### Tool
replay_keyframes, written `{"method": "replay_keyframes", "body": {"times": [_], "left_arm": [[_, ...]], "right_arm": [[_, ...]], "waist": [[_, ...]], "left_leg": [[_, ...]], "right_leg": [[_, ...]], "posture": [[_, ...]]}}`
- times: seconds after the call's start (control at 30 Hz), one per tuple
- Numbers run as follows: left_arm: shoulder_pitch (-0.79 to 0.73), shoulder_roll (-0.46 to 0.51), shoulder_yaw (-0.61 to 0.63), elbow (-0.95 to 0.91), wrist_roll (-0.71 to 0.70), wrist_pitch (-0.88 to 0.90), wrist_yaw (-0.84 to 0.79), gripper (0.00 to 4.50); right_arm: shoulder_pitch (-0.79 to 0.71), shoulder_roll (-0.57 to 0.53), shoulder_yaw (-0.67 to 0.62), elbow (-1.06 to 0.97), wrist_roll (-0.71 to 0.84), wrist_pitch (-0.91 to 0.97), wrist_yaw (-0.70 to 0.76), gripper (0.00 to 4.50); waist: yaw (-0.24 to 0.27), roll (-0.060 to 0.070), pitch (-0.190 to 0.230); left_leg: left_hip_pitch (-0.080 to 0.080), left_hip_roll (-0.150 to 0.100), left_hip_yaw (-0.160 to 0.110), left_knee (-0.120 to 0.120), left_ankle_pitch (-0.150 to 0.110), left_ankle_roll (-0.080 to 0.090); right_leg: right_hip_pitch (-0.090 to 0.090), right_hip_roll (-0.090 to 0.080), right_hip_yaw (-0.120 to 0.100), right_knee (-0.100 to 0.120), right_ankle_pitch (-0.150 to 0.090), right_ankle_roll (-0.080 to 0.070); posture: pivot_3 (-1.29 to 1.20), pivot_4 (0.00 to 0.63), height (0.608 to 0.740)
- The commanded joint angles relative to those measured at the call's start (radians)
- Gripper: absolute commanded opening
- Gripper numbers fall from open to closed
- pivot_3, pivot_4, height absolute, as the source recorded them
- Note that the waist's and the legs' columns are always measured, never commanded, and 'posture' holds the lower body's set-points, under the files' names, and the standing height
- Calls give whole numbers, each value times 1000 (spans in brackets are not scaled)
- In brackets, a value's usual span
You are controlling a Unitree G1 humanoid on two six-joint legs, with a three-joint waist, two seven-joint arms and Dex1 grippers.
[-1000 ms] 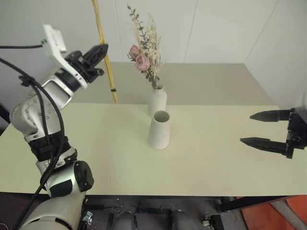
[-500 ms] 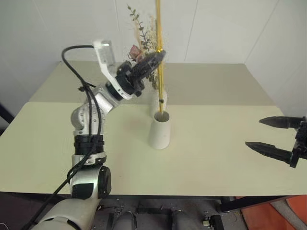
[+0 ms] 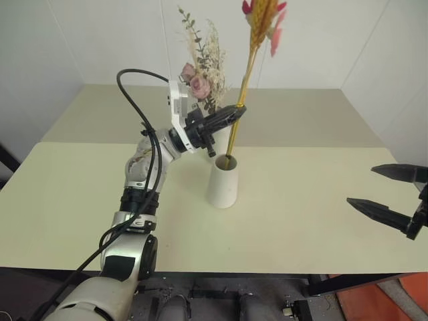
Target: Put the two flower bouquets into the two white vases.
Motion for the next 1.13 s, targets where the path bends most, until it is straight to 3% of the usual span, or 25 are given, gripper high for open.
{"method": "replay_keyframes", "body": {"times": [0.03,0.2,0.33,0.4,0.8,0.93,1.13], "left_arm": [[13,15,-11,-75,-29,24,-27,962],[75,65,-36,-188,-31,62,-50,2655],[154,207,-109,-266,94,21,-68,4016],[181,273,-123,-281,123,5,-84,4455],[265,569,24,-364,85,26,-132,4455],[310,697,19,-371,150,-28,-171,4455],[323,786,57,-369,146,-34,-175,4455]], "right_arm": [[7,-12,-31,-1,11,-15,-5,4500],[-4,-9,-5,3,15,-29,-21,4500],[2,-13,-7,3,7,-39,-19,4500],[6,-13,-12,6,5,-39,-16,4500],[46,-49,-28,98,-53,-126,41,4500],[50,-56,-18,153,-92,-182,54,4500],[53,-58,-12,209,-128,-248,68,4500]], "waist": [[0,0,0],[0,0,0],[-5,0,0],[-4,1,0],[2,1,0],[-2,1,0],[2,1,0]], "left_leg": [[0,0,0,0,0,0],[0,0,0,0,0,0],[1,0,0,0,0,0],[2,1,0,0,0,0],[1,2,1,0,0,0],[1,2,1,-1,0,0],[0,2,2,-1,0,0]], "right_leg": [[0,0,0,0,0,0],[0,0,0,0,0,0],[0,0,0,1,-1,2],[0,0,1,1,-1,1],[0,0,0,0,-1,2],[-1,0,0,0,-2,2],[-1,0,0,0,-4,6]], "posture": [[0,150,740],[0,150,740],[0,150,740],[0,150,740],[0,150,740],[0,150,740],[0,150,740]]}}
